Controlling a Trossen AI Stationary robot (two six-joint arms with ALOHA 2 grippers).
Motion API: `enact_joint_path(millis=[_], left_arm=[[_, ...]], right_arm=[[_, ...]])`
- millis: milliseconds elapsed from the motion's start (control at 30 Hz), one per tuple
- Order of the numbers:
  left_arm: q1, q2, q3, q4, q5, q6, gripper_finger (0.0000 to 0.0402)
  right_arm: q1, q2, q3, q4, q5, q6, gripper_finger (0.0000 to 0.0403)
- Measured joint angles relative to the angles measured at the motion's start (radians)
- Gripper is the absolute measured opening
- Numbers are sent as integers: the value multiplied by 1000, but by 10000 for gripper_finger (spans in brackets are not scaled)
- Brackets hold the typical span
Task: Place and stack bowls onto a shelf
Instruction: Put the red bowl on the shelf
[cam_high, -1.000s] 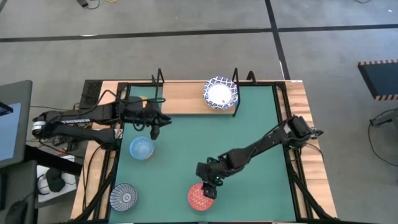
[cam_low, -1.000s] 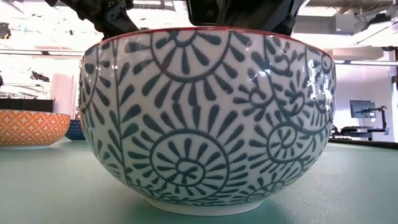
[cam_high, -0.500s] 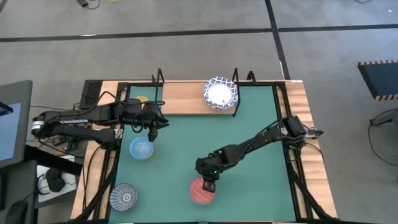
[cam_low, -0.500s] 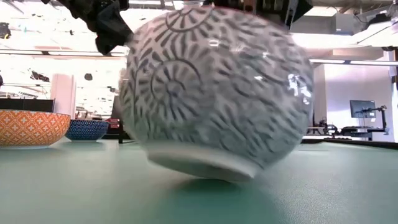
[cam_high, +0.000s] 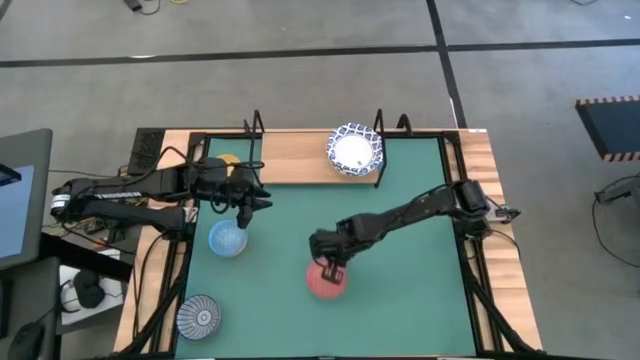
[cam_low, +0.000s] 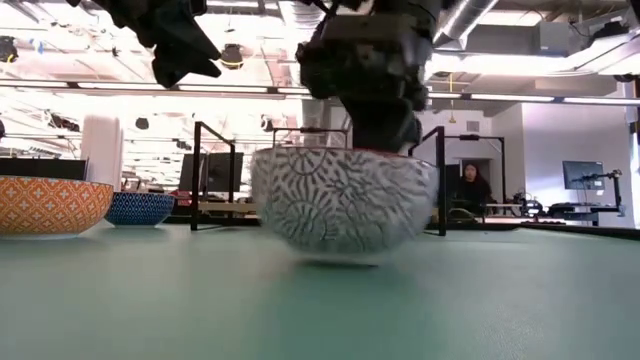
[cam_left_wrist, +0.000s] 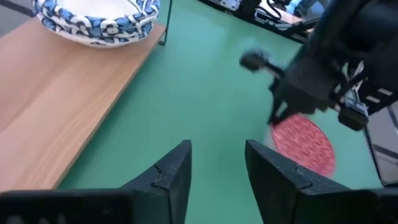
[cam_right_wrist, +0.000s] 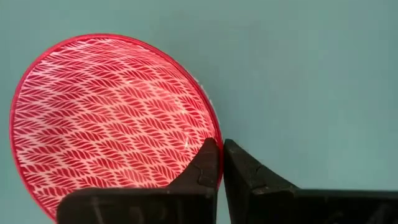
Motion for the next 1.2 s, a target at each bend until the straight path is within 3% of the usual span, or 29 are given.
enact_joint_path(millis=[400,667,833,1200], left_arm=[[0,134,0,210,45,87,158],[0,201,1,238,-37,91,158],[-1,220,13,221,-181,85,156],[3,293,11,314,-294,77,88]], right_arm=[[-153,-3,341,-245,304,8,28],[-206,-3,414,-252,355,-78,32],[-225,-3,429,-250,369,-140,31],[-228,-2,502,-231,423,-289,33]])
